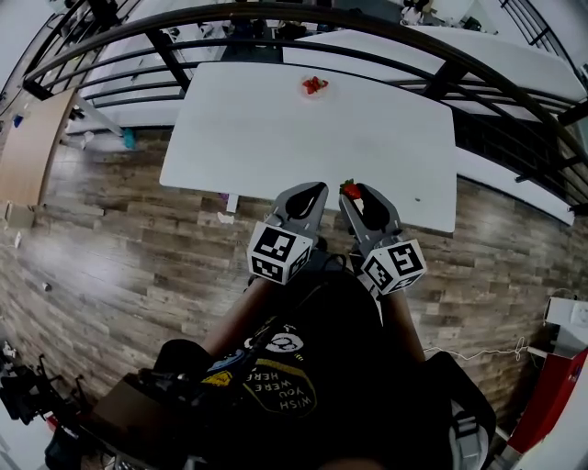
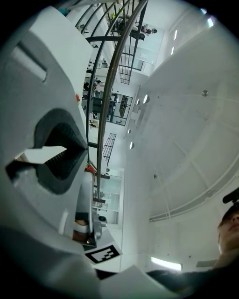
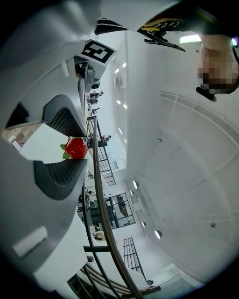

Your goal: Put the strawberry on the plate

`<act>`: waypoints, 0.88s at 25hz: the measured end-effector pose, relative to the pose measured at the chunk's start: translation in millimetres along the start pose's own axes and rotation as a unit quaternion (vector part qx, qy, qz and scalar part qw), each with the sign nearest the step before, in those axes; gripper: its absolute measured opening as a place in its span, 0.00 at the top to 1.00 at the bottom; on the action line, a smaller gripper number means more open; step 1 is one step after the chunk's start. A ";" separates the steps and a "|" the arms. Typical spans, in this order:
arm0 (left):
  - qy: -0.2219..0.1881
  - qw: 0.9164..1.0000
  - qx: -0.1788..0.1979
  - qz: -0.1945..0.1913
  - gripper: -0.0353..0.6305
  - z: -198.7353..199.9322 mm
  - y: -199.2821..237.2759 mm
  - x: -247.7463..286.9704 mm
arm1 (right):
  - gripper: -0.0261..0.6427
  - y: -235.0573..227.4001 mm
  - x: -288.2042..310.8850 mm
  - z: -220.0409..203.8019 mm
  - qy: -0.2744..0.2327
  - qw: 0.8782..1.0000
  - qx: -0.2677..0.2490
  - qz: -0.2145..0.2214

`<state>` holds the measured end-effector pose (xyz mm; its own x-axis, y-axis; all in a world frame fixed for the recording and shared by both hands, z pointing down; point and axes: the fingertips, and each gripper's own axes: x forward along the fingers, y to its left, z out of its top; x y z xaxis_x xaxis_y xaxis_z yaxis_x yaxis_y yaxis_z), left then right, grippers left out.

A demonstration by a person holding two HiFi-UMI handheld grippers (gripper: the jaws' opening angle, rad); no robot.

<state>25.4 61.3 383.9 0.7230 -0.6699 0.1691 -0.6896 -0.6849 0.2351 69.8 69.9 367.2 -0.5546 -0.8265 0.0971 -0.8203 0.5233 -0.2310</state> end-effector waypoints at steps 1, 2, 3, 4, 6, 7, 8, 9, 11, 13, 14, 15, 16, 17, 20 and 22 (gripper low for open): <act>0.000 1.000 0.001 0.001 0.95 2.8 2.5 6.5 | 0.74 -6.0 4.5 2.1 0.000 1.000 -0.002 0.002; 0.000 1.000 0.001 0.003 0.95 5.5 5.1 13.3 | 0.74 -11.9 8.7 4.5 0.000 1.000 -0.002 0.003; 0.000 1.000 0.000 0.004 0.95 8.2 7.3 20.0 | 0.74 -17.3 12.4 7.2 -0.001 1.000 -0.001 0.005; -0.001 1.000 0.000 0.004 0.95 11.4 8.8 26.9 | 0.74 -22.5 15.5 10.3 -0.002 1.000 -0.001 0.007; -0.004 1.000 0.002 0.004 0.95 19.9 12.0 42.1 | 0.74 -33.5 23.0 18.0 -0.005 1.000 -0.004 0.012; -0.006 1.000 0.006 0.006 0.95 24.5 14.3 49.9 | 0.74 -39.3 27.4 22.3 -0.008 1.000 -0.006 0.015; -0.009 1.000 0.010 0.008 0.95 28.6 16.9 57.2 | 0.74 -45.0 31.6 26.6 -0.010 1.000 -0.008 0.019; -0.011 1.000 0.013 0.011 0.95 31.9 19.3 63.7 | 0.74 -50.5 35.2 30.5 -0.014 1.000 -0.010 0.022; -0.015 1.000 0.017 0.018 0.95 35.2 23.3 75.1 | 0.74 -61.3 40.2 35.3 -0.019 0.999 -0.011 0.027; -0.014 0.999 0.016 0.025 0.95 34.3 27.1 84.8 | 0.74 -71.2 44.1 35.1 -0.019 0.999 -0.010 0.030; -0.013 0.999 0.017 0.028 0.95 33.4 28.7 89.4 | 0.74 -75.7 46.4 33.8 -0.017 0.999 -0.009 0.032; -0.011 0.999 0.017 0.030 0.95 32.6 29.7 94.1 | 0.74 -79.8 48.5 32.4 -0.015 0.999 -0.008 0.034; -0.010 0.999 0.018 0.030 0.95 32.2 30.0 98.8 | 0.74 -83.8 50.2 31.2 -0.013 0.999 -0.006 0.035; -0.008 0.999 0.018 0.030 0.95 31.8 29.6 103.6 | 0.74 -87.7 51.3 30.3 -0.012 0.999 -0.004 0.036; -0.002 0.999 0.018 0.030 0.95 28.9 28.1 117.3 | 0.74 -99.8 52.5 29.9 -0.010 0.999 0.002 0.035; 0.003 0.999 0.017 0.029 0.95 26.8 27.7 123.1 | 0.74 -106.3 52.8 29.1 -0.008 0.999 0.006 0.033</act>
<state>94.2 -47.8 385.6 0.6814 -0.7076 0.1871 -0.7318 -0.6541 0.1915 131.9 -35.4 368.8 -0.6050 -0.7935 0.0657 -0.7803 0.5744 -0.2474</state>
